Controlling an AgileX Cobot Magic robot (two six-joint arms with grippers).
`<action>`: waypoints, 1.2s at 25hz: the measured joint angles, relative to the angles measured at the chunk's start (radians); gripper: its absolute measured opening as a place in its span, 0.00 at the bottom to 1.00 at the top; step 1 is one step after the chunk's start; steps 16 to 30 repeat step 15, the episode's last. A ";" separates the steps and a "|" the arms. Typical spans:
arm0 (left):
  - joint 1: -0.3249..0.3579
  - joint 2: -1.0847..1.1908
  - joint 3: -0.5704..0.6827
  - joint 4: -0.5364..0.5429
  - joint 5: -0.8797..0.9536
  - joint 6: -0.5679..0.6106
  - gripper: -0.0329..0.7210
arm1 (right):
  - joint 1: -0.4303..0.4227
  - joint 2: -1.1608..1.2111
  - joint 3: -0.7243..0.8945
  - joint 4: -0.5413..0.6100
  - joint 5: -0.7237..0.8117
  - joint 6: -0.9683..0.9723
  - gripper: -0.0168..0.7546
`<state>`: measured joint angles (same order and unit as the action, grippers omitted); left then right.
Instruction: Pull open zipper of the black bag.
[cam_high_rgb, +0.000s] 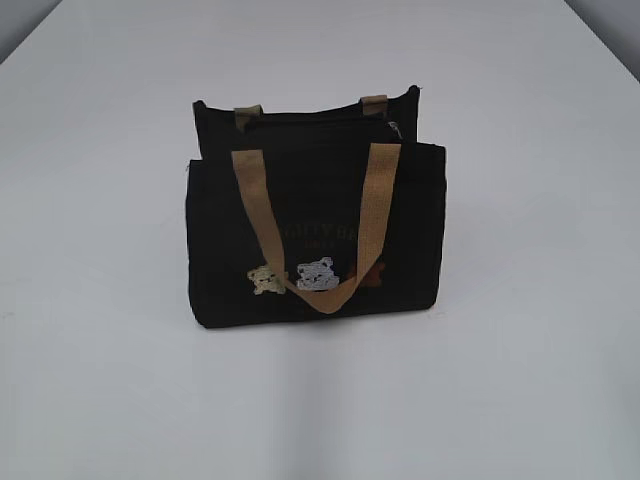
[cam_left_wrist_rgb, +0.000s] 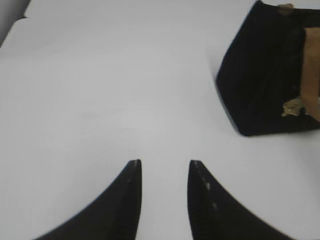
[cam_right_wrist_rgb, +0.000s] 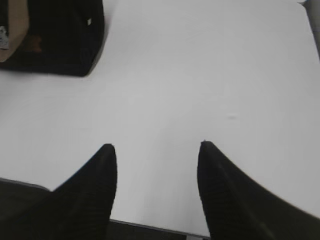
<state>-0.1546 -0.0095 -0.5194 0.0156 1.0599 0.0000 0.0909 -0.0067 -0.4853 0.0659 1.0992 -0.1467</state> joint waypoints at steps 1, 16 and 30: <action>0.036 0.000 0.000 0.000 0.000 0.000 0.36 | -0.024 0.000 0.000 0.001 0.000 0.000 0.55; 0.083 0.000 0.000 0.000 0.000 0.000 0.36 | -0.082 0.000 0.000 0.002 -0.001 0.000 0.55; 0.083 0.000 0.000 0.000 0.000 0.000 0.36 | -0.082 0.000 0.000 0.002 -0.001 0.000 0.55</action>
